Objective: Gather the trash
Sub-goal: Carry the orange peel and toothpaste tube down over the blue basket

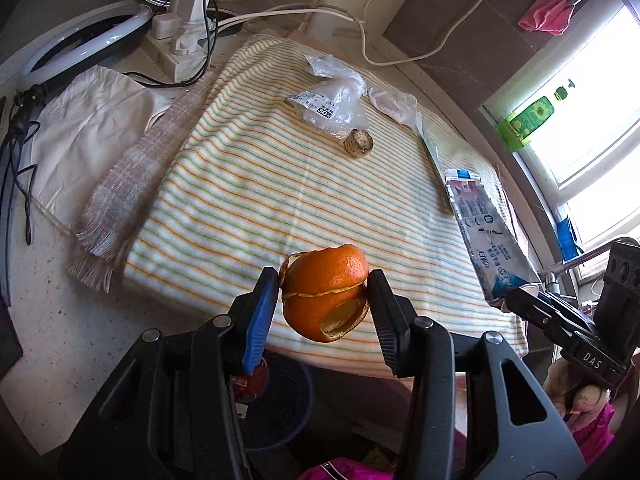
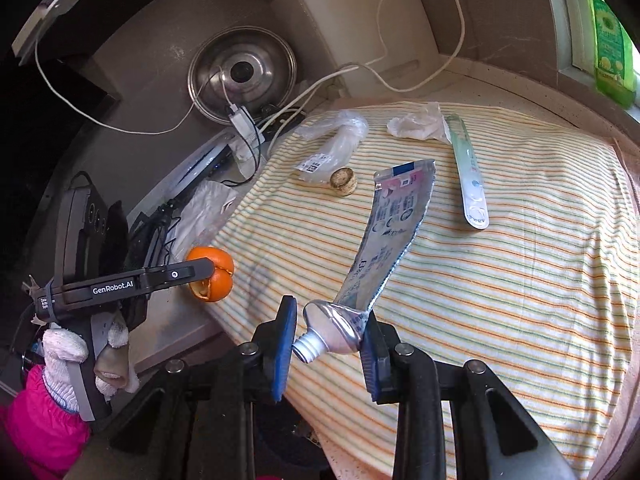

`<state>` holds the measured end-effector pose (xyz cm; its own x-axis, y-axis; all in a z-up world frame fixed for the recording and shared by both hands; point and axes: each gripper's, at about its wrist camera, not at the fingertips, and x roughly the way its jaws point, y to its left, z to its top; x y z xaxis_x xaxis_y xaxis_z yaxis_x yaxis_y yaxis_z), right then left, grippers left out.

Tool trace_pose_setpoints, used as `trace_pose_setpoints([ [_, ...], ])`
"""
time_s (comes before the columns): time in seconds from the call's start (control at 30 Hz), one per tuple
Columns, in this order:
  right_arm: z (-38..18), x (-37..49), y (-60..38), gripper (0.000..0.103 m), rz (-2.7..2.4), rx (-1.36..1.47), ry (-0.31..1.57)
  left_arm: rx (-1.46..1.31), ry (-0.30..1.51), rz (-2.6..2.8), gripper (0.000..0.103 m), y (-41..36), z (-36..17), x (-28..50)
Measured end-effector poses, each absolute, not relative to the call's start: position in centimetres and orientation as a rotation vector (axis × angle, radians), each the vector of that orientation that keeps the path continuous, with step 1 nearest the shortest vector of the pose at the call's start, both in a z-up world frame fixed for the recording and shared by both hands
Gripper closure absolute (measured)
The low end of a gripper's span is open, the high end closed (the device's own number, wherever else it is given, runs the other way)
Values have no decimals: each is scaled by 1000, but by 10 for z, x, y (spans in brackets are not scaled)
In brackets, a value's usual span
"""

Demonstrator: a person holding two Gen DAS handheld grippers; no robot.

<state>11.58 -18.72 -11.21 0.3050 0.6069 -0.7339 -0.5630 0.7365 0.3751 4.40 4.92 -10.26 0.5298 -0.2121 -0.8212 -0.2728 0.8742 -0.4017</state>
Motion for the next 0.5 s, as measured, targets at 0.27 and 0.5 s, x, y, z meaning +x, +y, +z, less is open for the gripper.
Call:
trace_pose_setpoints([
  [0.27, -98, 70, -178, 74, 838, 44, 1000, -532, 1027, 53, 56, 58, -105, -2],
  [0.5, -97, 16, -164, 74, 891, 26, 1034, -545, 1040, 62, 56, 65, -116, -47],
])
